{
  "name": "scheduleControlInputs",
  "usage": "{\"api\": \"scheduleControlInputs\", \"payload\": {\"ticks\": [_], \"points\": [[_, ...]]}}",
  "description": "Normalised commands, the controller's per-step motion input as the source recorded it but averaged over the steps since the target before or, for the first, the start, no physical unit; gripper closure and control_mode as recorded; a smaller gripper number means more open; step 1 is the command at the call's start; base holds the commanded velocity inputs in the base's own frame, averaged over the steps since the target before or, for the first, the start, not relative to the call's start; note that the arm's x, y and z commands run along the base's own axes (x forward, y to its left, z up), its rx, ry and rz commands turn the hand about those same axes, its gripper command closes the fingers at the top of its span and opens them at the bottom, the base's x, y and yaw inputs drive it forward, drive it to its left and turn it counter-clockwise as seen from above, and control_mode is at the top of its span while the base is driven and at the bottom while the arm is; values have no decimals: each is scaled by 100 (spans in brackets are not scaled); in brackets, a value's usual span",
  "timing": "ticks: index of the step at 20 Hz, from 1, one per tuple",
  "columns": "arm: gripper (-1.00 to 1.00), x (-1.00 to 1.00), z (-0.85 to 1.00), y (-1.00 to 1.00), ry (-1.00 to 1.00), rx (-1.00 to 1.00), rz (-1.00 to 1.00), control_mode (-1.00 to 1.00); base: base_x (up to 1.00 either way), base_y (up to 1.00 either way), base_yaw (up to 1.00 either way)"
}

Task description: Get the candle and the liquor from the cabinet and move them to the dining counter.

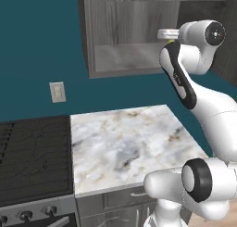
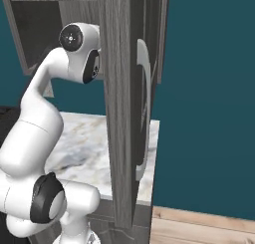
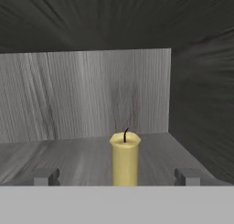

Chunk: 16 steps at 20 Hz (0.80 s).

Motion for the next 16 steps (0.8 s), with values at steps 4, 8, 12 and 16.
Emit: {"api": "scheduleControlInputs", "payload": {"ticks": [4, 8, 12, 16], "points": [[-100, 26, -3, 0, 0, 0, 0, -100, 0, 0, 0], [-100, 27, -9, 0, 0, 0, 0, -100, 0, 0, 0], [-100, 27, -13, 0, 0, 0, 0, -100, 0, 0, 0], [-100, 27, -13, -1, 0, 0, 0, -100, 0, 0, 0]]}}
